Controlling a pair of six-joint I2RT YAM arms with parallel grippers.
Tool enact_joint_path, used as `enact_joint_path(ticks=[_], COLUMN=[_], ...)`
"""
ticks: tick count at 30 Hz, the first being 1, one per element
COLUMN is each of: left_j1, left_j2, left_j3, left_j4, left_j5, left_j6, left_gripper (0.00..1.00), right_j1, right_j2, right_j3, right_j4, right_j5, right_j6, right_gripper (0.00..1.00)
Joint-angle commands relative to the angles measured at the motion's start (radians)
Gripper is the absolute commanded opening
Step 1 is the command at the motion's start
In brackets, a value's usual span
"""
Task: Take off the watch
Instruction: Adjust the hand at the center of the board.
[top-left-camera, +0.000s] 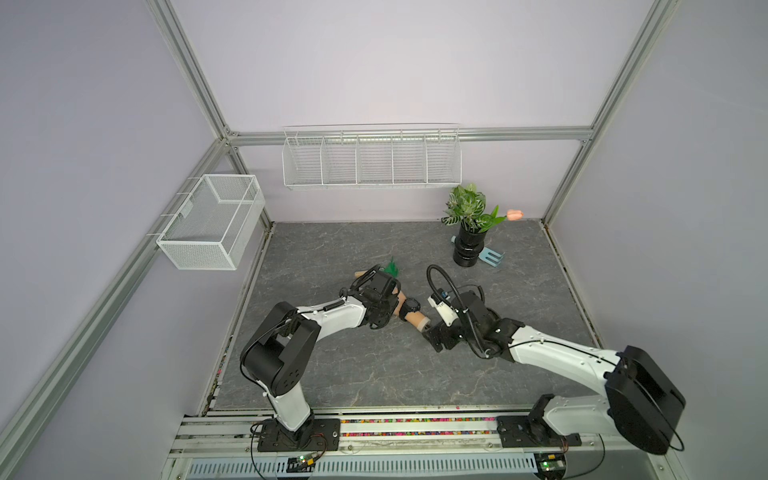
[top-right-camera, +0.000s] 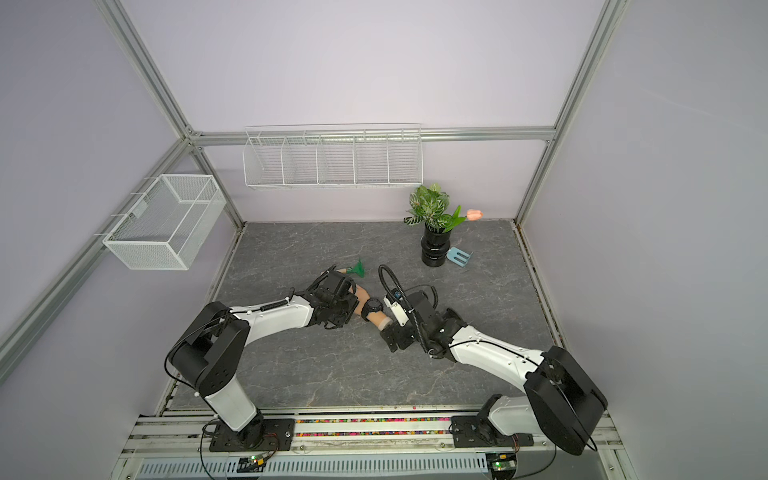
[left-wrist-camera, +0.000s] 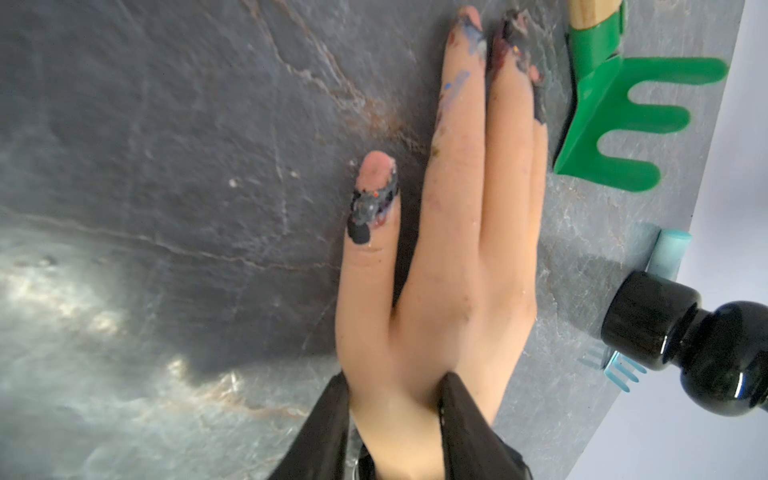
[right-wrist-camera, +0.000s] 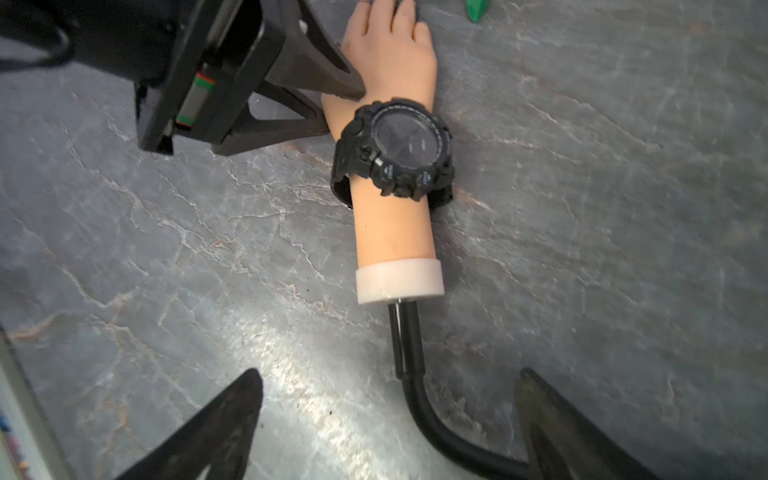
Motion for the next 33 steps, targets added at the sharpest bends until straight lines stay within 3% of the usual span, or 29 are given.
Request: enact_joint_path(ticks=[1,6,11,22,25,26,30,33], left_j1=[0.004,0.012,0.015,0.021,0.028,0.032,0.034,0.034], left_j2=[0.038,0.049,0.044,-0.023,-0.063,-0.084,-0.208,-0.341], left_j3=[-0.054,-0.057,-0.055,-0.072,-0.084,-0.091,-0.085,-0.063], left_j4=[-0.170,-0.139,-0.151,-0.131,-0.099,-0.084,-0.084,-0.104], left_j5=[0.032,0.057,0.045,-0.007,-0.029,-0.041,-0.122,-0.173], left_j6=[0.023,0.024,0.035,0.100,0.163,0.191,0.334,0.538], left_gripper=[0.27,0.27,0.27,0.37,0.46,0.51,0.70,0.78], right_j1=[0.041,0.042,0.040,0.014,-0.005,-0.013,-0.040,-0.061], right_j2=[0.074,0.223,0.323,0.374,0.377,0.375,0.345,0.302], right_j3=[-0.016,0.044,0.063,0.051,0.061,0.060,0.054,0.067], right_j4=[0.180,0.196,0.253,0.322,0.288,0.280,0.242,0.171], right_j5=[0.038,0.045,0.062,-0.022,-0.078,-0.095,-0.152,-0.225], right_j6=[-0.117,-0.059,-0.046,-0.001,0.016,0.023,0.042,0.039], right_gripper=[0.99,0.84,0.77,0.46,0.28,0.26,0.26,0.26])
